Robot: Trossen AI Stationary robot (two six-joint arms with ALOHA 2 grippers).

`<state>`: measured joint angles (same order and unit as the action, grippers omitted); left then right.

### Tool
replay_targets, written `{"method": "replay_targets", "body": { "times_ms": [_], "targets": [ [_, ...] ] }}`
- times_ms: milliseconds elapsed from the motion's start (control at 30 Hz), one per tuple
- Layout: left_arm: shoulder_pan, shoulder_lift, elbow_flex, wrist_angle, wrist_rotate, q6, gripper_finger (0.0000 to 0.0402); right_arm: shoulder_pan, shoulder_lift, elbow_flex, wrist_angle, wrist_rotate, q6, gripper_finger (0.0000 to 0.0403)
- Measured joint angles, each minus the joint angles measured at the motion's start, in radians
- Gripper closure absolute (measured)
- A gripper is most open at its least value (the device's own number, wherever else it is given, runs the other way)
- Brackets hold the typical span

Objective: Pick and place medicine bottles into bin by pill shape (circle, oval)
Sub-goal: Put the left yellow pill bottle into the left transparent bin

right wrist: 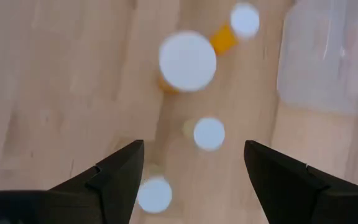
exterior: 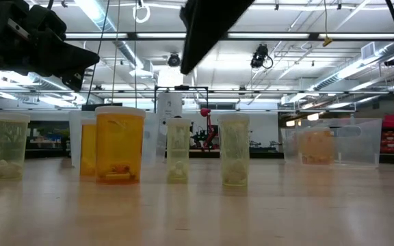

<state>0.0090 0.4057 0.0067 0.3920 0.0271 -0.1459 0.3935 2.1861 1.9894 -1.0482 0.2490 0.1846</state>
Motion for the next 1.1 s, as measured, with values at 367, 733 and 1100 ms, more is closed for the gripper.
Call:
{"method": "replay_targets", "body": {
  "times_ms": [367,733,1100],
  "targets": [
    [0.0,0.0,0.0,0.0,0.0,0.0,0.0376,0.012,0.007,-0.016,-0.032,-0.015,0.029,0.0118],
    [0.0,0.0,0.0,0.0,0.0,0.0,0.0368,-0.035,-0.016,-0.017,-0.009,0.117,-0.215,0.0118],
    [0.0,0.0,0.0,0.0,0.0,0.0,0.0372,-0.035,-0.276,-0.332,0.221,0.131,-0.27,0.0118]
  ]
}}
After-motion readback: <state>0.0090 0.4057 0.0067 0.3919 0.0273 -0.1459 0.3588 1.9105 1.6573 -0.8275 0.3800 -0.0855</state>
